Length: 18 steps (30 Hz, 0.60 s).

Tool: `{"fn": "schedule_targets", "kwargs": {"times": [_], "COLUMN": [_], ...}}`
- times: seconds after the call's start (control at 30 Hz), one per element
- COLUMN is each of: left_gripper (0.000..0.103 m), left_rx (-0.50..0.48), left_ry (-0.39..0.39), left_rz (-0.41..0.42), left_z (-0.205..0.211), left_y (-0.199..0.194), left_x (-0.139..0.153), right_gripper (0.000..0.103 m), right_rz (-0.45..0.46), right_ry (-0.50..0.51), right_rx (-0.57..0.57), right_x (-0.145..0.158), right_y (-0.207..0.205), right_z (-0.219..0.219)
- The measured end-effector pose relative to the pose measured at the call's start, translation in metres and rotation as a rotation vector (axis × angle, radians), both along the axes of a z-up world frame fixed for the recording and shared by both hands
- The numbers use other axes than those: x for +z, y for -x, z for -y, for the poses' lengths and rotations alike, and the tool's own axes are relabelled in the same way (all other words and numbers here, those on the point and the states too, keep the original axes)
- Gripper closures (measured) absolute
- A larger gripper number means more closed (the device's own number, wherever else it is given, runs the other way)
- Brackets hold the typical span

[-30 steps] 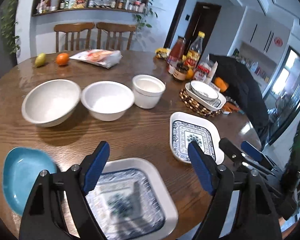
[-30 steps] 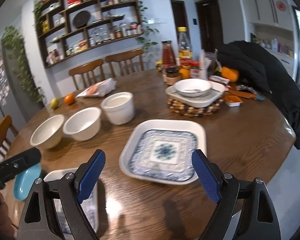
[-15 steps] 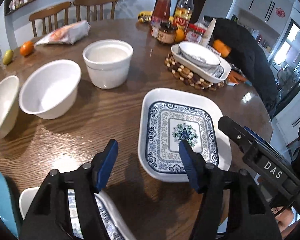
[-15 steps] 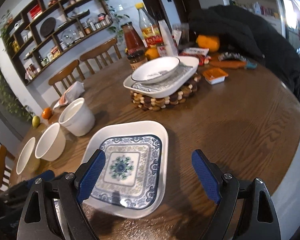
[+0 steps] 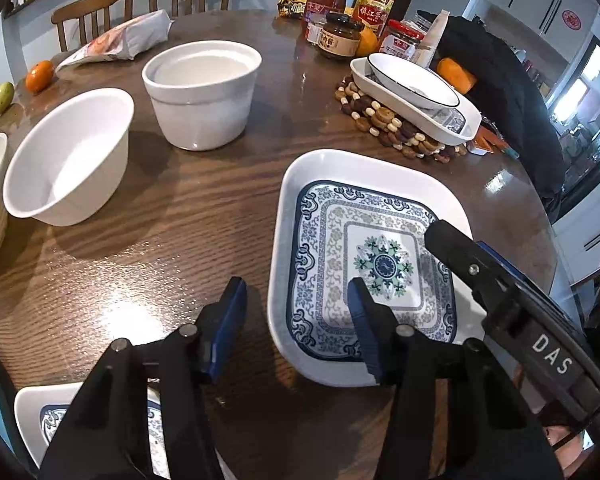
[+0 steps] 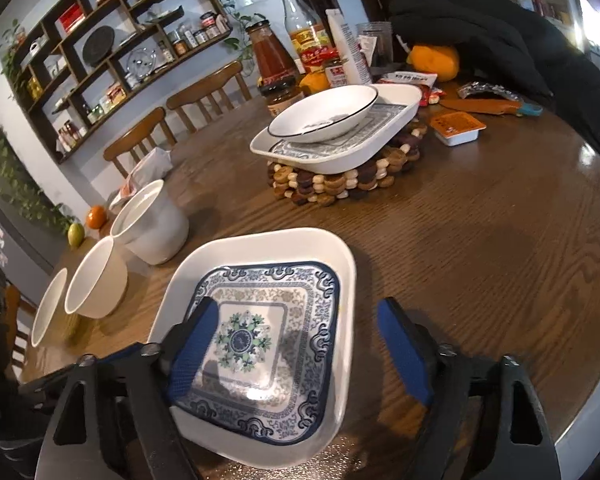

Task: Organize plates and bowls

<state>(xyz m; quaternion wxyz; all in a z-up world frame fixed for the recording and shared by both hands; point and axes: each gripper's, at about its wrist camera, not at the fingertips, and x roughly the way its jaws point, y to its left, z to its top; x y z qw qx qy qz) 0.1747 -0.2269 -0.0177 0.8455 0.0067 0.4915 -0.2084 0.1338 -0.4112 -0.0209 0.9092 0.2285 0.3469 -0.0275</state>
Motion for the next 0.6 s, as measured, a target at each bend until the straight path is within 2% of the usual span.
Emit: {"fn": "schedule_targets", "kwargs": {"times": [0.07,0.13,0.23,0.43,0.53,0.6], "left_gripper": [0.052,0.052,0.052,0.055,0.06,0.061], "left_rx": [-0.001,-0.004,0.0,-0.033,-0.005,0.003], "left_ry": [0.0,-0.001,-0.001,0.019,-0.046,-0.06], "left_rz": [0.002,0.003,0.004,0.006,0.05,0.053], "left_z": [0.001,0.0019,0.0018,0.0059,0.009,0.0074], "left_y": [0.0002,0.0005,0.001,0.0049,0.0082,0.0091], "left_x": [0.0002,-0.0001,-0.0001,-0.0002,-0.0004,-0.0002], "right_gripper": [0.026,0.035,0.039,0.039,0.039,0.039], "right_rz": [0.0,-0.008,-0.006,-0.005,0.001,0.0], "right_ry": [-0.002,-0.01,-0.018,-0.021,-0.041,-0.018], "right_rx": [-0.007,-0.002,0.011,0.001,0.003,0.012], "right_x": [-0.0016,-0.0041,-0.0056,-0.0054,-0.0064,-0.0066], "right_y": [-0.0013,-0.0033,-0.0051,-0.0048,-0.0047,-0.0042], "right_z": [0.0004,0.0006,-0.0004,-0.0011,-0.0017,-0.0073]}}
